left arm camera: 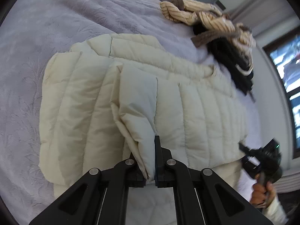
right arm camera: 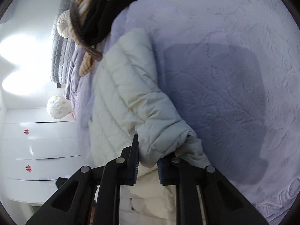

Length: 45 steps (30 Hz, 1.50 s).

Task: Fold large clothes
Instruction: 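Grasp the jacket hem with the left tool while the right tool grasps beside it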

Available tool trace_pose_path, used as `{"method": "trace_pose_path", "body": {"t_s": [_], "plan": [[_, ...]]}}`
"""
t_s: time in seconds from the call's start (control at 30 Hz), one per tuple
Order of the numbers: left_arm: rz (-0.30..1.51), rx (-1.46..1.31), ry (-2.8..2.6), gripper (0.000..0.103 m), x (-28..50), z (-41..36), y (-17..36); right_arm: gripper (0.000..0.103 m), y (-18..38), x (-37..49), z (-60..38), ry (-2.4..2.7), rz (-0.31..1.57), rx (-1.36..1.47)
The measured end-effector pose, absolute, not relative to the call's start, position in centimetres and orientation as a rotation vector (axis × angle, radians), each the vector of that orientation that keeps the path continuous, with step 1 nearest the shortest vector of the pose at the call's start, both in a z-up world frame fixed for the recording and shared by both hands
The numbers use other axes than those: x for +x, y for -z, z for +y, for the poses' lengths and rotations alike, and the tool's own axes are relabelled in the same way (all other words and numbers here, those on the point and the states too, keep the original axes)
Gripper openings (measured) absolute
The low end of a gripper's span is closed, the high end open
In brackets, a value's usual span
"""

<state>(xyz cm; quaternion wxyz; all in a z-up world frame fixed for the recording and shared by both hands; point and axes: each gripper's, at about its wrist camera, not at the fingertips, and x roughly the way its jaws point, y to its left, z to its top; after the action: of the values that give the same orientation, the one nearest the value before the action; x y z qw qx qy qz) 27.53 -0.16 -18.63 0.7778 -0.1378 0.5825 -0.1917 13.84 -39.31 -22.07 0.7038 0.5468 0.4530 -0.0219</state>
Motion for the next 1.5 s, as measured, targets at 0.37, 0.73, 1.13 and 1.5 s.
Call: {"method": "trace_pose_path", "body": {"t_s": [0.37, 0.73, 1.13, 1.5], "plan": [[1.236, -0.052, 0.334, 0.007, 26.1, -3.1, 18.8, 0.019, 20.5, 16.1, -38.0, 0.08, 1.129, 1.022], [1.234, -0.034, 0.326, 0.007, 26.2, -3.6, 18.6, 0.02, 11.5, 17.3, -32.8, 0.06, 1.073, 0.573], [1.187, 0.022, 0.269, 0.007, 26.0, -2.4, 16.6, 0.02, 18.3, 19.3, -33.7, 0.106, 1.205, 0.525], [1.049, 0.033, 0.205, 0.007, 26.1, 0.0, 10.6, 0.02, 18.0, 19.6, -33.0, 0.081, 1.207, 0.489]]}}
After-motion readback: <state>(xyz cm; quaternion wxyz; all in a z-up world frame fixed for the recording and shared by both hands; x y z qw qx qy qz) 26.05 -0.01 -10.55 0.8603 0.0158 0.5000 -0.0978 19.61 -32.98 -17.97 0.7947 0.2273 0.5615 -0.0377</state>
